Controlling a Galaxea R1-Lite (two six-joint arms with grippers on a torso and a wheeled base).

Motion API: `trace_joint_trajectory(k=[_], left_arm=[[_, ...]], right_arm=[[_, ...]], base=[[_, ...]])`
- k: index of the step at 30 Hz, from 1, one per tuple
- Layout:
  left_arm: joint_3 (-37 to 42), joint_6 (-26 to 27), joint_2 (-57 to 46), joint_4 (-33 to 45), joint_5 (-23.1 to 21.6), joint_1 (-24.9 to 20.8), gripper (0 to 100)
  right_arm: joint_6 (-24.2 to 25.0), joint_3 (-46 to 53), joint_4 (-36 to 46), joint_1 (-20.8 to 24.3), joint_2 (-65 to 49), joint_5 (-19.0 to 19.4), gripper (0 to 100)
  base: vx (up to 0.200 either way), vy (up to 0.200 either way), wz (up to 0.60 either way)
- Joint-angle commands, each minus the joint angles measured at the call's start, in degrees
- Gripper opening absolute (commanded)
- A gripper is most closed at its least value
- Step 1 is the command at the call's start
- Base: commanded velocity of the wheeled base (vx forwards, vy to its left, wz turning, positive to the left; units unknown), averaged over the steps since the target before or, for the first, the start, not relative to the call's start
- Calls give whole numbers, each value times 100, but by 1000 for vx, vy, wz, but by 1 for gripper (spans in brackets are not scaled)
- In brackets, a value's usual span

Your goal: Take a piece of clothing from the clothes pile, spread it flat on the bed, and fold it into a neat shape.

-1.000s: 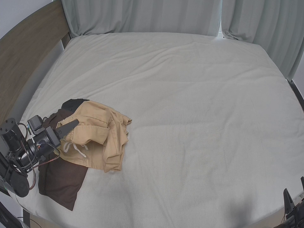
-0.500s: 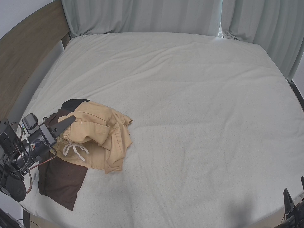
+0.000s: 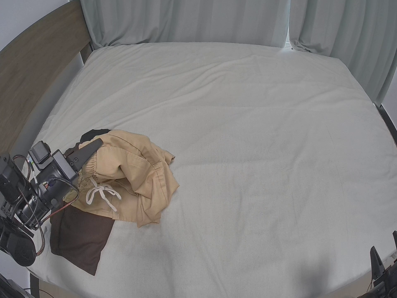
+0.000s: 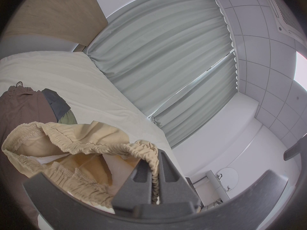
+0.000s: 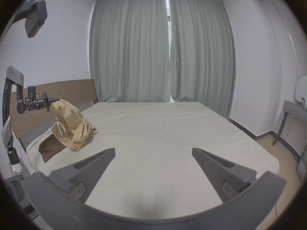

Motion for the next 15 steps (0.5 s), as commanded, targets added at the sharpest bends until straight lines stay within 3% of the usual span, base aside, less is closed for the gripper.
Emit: trace_joint_trajectory(k=[1, 6, 11, 15], left_arm=[[-29, -62, -35, -1, 113, -162, 0], [-152, -317, -53, -1, 447, -478, 0], [-363, -537, -44, -1, 1299, -1067, 0], [-521, -607, -35, -1, 1721, -1401, 0]], right_arm=[[0, 92, 0, 0, -31, 1, 100], [9, 92, 0, 0, -31, 1, 100], [9, 92, 0, 0, -31, 1, 100], [9, 92, 0, 0, -31, 1, 100]], base=[[0, 0, 0], [0, 0, 0], [0, 0, 0], [0, 0, 0]])
